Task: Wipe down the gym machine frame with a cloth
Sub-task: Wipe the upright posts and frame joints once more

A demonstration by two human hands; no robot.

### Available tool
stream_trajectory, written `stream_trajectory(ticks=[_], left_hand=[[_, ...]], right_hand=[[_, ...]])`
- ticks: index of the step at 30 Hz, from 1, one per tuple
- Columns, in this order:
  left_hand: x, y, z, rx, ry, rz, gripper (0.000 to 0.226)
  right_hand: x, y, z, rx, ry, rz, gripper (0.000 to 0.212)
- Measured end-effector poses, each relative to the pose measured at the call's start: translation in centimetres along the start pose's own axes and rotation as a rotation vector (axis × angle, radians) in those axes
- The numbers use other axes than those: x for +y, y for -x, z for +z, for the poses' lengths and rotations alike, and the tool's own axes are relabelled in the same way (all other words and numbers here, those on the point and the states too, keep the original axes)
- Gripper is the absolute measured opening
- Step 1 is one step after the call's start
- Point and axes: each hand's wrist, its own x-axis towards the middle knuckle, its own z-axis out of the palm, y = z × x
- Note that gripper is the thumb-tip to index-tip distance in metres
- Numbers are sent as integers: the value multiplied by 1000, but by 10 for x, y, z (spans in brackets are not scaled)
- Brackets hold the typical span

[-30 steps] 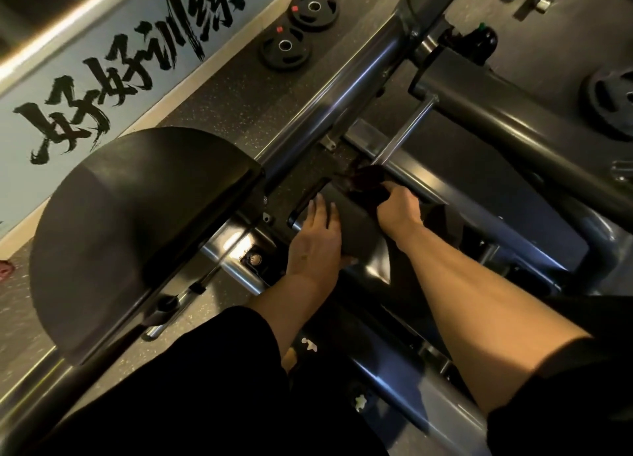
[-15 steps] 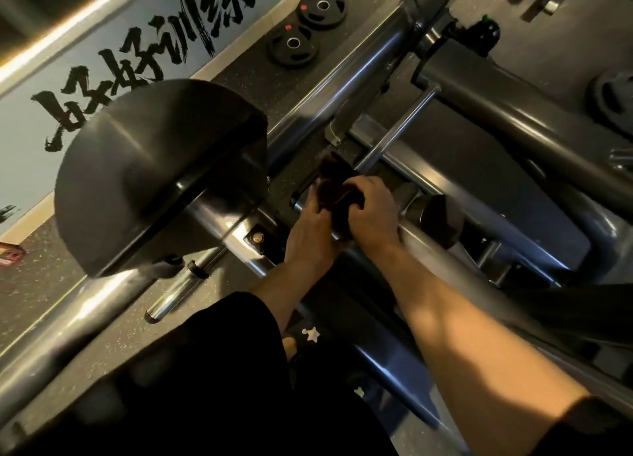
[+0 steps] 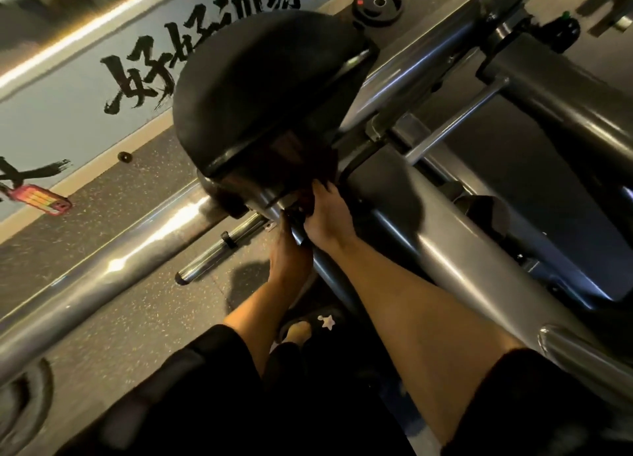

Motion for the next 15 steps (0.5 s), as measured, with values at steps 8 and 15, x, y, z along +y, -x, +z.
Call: stream_trajectory(ticks=[8, 15], left_hand=[[-4, -7, -11, 2, 161, 18, 67], [4, 9, 11, 95, 109, 58, 59]], right_hand=[[8, 0, 25, 117, 196, -184, 45], [2, 13, -5, 120, -26, -238, 28]])
